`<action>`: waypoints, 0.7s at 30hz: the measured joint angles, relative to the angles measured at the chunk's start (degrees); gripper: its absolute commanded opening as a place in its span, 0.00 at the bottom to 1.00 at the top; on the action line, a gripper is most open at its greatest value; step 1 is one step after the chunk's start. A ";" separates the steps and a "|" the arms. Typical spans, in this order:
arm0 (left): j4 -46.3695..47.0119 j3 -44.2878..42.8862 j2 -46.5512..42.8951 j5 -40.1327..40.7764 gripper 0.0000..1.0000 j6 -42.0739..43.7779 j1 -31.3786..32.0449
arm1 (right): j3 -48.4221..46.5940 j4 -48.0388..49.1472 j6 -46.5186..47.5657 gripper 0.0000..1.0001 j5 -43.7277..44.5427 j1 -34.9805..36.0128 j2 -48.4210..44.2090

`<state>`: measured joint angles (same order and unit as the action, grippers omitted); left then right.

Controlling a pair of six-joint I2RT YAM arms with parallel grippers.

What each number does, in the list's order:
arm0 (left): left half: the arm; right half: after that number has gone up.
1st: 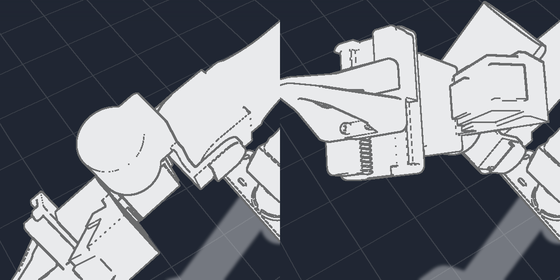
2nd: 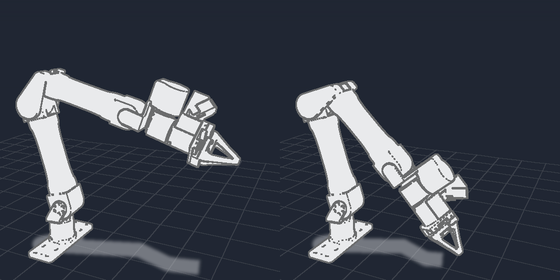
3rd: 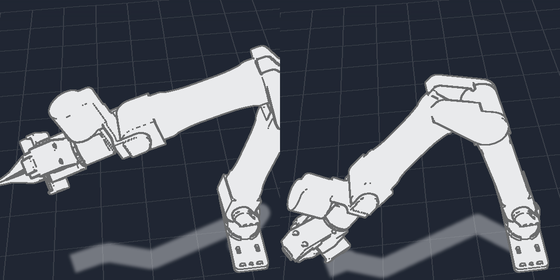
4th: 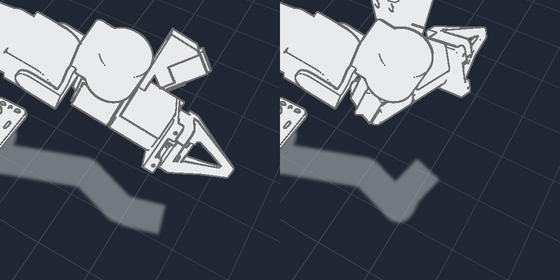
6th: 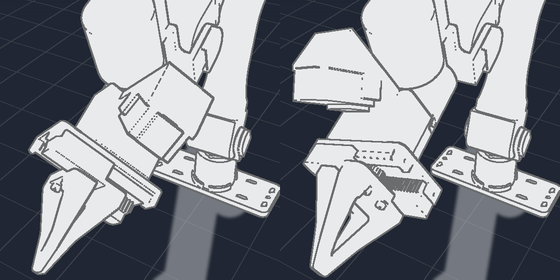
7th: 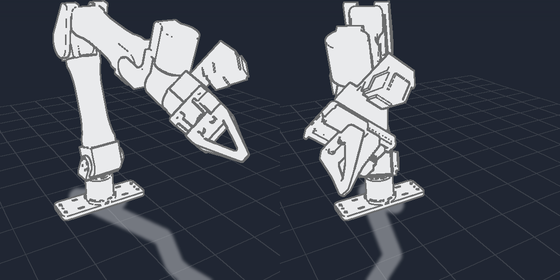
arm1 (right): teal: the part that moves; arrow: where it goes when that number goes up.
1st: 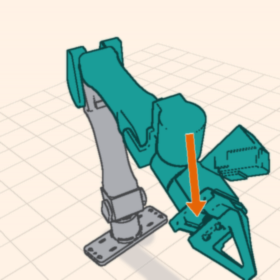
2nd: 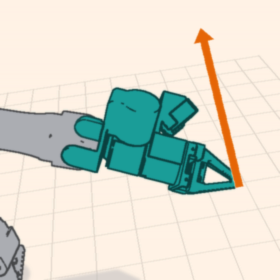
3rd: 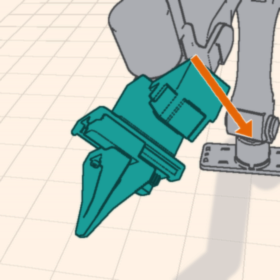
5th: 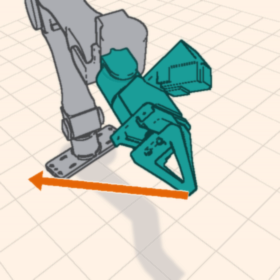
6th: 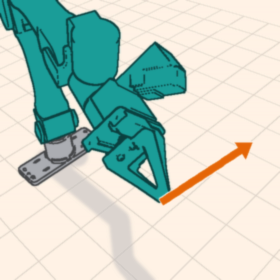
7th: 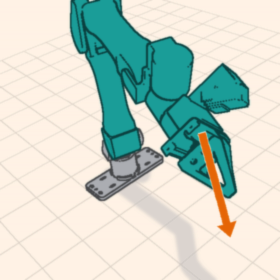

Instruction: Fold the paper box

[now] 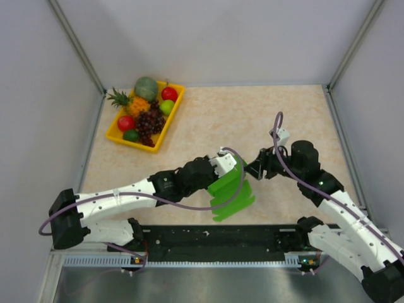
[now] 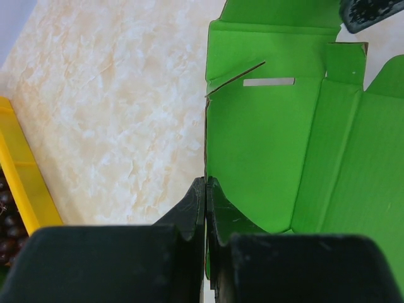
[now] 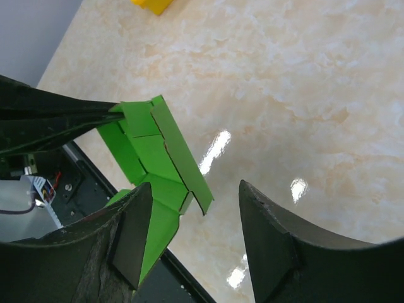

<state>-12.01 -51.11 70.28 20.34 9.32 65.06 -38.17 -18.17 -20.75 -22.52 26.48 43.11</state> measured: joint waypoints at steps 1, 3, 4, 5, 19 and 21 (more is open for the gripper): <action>0.02 0.20 -0.46 0.00 0.00 0.26 0.00 | 0.00 0.04 0.59 0.55 -0.17 0.00 0.98; 0.48 1.03 -1.57 0.04 0.00 1.33 0.00 | 0.00 0.15 1.55 0.56 -1.05 -0.02 2.54; 0.74 1.49 -2.03 0.04 0.00 1.95 0.00 | 0.00 0.35 1.75 0.57 -1.64 -0.02 2.89; 1.01 1.88 -2.38 0.04 0.00 2.75 0.00 | 0.00 0.79 1.86 0.59 -2.62 -0.04 3.19; 5.46 8.76 -11.04 -4.37 0.00 13.64 0.00 | -0.02 6.69 2.27 0.66 -19.67 -0.83 5.35; 6.54 9.57 -12.81 -5.79 0.00 14.73 0.00 | -0.02 7.50 1.62 0.65 -23.12 -0.90 6.32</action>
<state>-5.48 -41.54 57.47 14.55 24.05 65.06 -38.20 -10.68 -19.14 -45.65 25.58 49.43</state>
